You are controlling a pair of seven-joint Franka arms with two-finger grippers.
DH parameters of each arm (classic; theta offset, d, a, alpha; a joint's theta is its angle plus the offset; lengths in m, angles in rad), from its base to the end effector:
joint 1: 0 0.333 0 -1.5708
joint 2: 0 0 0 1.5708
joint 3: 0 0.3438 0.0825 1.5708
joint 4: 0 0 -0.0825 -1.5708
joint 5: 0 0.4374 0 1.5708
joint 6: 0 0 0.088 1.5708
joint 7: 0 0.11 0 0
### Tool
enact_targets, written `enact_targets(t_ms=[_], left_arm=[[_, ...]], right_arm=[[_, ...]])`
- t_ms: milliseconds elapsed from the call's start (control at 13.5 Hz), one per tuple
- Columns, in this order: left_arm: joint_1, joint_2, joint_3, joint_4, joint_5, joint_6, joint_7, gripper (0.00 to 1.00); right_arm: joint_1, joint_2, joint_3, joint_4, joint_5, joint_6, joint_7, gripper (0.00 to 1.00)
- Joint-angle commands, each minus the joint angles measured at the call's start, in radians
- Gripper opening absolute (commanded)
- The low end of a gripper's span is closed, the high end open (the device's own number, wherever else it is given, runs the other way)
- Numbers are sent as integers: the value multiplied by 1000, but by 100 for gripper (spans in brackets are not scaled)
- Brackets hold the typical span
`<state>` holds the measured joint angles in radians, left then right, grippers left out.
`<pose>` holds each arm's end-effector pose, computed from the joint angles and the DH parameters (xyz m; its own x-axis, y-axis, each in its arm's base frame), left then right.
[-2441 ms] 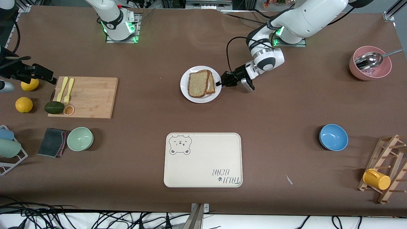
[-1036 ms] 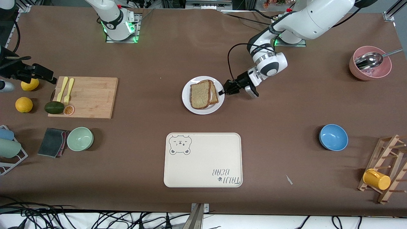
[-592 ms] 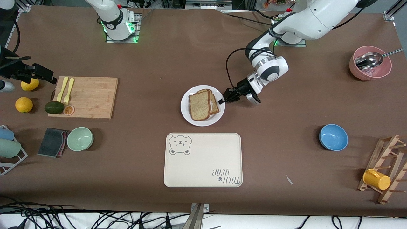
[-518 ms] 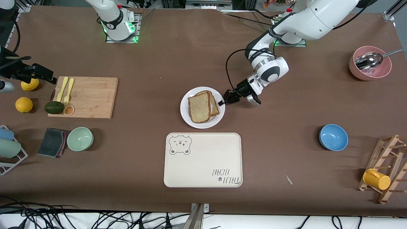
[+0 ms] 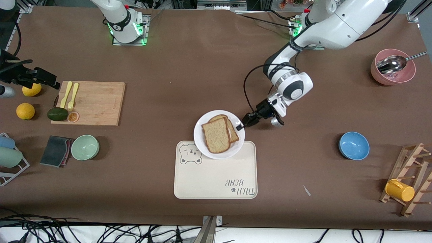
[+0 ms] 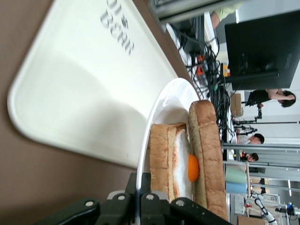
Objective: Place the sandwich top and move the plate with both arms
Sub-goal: 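Slide the white plate with the left gripper onto the bear tray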
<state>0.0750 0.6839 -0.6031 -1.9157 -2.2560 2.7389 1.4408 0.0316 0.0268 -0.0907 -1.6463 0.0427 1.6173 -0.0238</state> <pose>0.5760 -0.2975 0.1476 0.8622 0.4990 0.0870 0.1567 -0.4262 0.8910 0.6162 -0.0313 0.5973 0.9978 -0.0373 -0.0547 -0.0396 -0.9984 -0.0414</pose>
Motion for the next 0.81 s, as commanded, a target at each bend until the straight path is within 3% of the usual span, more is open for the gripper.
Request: enact_targets(t_ms=[0, 222, 444, 740], left_arm=[[-15, 65, 25, 124, 113, 24, -129, 0], [-33, 127, 52, 219, 234, 25, -245, 0], [-121, 167, 159, 302, 242, 24, -283, 0], [-153, 217, 181, 365, 243, 24, -295, 0]], right_arm=[[2, 4, -6, 22, 20, -20, -2, 100], [2, 4, -6, 23, 20, -19, -2, 100], [2, 4, -6, 22, 20, -19, -2, 100], [2, 5, -6, 23, 20, -20, -2, 100]])
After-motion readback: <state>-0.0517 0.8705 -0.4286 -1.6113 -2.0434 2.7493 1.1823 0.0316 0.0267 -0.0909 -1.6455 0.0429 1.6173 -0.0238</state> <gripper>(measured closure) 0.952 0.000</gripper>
